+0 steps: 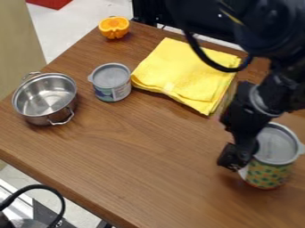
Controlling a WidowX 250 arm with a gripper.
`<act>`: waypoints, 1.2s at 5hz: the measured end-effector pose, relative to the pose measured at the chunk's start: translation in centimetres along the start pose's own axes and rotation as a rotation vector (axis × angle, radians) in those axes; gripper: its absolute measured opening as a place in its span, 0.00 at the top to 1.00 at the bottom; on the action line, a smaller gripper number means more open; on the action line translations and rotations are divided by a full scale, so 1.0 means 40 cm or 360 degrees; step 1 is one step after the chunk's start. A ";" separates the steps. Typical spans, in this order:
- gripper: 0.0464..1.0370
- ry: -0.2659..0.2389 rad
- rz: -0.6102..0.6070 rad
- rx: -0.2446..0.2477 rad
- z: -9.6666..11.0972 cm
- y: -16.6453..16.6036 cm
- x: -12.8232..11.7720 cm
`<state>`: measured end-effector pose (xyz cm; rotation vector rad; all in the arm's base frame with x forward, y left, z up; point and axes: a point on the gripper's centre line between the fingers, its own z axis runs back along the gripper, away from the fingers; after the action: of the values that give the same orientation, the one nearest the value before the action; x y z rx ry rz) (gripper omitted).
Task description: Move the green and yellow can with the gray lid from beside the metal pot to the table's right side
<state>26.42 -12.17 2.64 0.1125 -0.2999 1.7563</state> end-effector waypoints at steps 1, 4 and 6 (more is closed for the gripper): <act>0.04 0.0014 -0.0025 -0.0014 0.010 0.006 -0.026; 0.04 0.0137 -0.0048 -0.0085 0.062 -0.064 0.090; 0.04 0.0120 -0.0293 -0.0103 0.054 -0.111 0.179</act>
<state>29.07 -5.14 7.07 0.0258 -0.2821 1.5632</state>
